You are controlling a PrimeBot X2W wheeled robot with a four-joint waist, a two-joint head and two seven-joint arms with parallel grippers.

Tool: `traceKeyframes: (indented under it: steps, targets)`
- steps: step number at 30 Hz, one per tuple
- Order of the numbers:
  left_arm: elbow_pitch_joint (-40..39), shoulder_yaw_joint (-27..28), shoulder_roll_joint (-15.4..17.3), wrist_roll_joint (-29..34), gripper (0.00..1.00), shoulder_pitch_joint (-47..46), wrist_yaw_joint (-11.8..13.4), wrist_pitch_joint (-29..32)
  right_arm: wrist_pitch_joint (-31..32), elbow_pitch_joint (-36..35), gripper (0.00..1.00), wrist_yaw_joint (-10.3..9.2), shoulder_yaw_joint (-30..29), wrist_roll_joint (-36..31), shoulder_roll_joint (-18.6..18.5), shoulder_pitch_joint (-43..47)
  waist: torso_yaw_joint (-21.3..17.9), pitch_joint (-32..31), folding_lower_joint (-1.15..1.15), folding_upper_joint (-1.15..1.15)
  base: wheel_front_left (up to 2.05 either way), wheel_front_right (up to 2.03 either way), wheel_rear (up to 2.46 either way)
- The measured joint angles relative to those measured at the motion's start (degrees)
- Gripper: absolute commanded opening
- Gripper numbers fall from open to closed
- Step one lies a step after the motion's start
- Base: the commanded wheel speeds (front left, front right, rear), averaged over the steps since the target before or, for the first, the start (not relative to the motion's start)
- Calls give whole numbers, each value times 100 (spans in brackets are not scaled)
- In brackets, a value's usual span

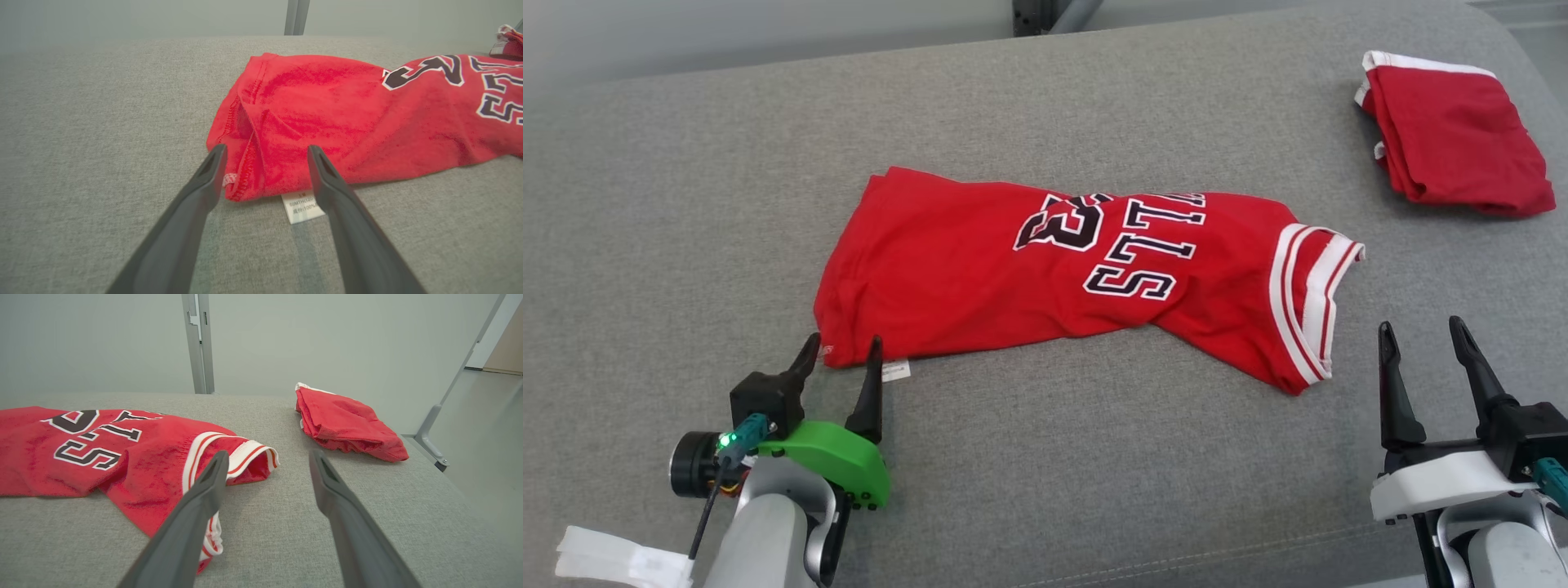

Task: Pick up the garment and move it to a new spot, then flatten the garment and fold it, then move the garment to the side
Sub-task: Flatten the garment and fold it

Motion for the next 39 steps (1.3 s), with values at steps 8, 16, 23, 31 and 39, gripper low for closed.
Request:
traceKeyframes:
  steps: [8,16,23,31,39]
  targets:
    - [714,145,153,-81,41,-329,142,-105,0,-5,100,0,-44,27,48,-58,-345,311,0,0,0,0,0]
    - [825,164,159,-512,0,-347,-8,-22,1,2,100,0,-44,20,82,-68,-316,243,0,0,0,0,0]
    - [-105,88,107,-1507,0,181,-82,557,1,23,100,0,-56,-14,76,118,-138,10,0,0,0,0,0]
    - [-2147,-149,504,-2131,0,894,-88,1619,0,73,100,0,77,-13,100,257,130,-272,0,0,0,0,0]
    - [-4186,-392,490,-2425,0,1471,169,2539,0,91,100,0,120,29,160,304,381,-328,0,0,0,0,0]
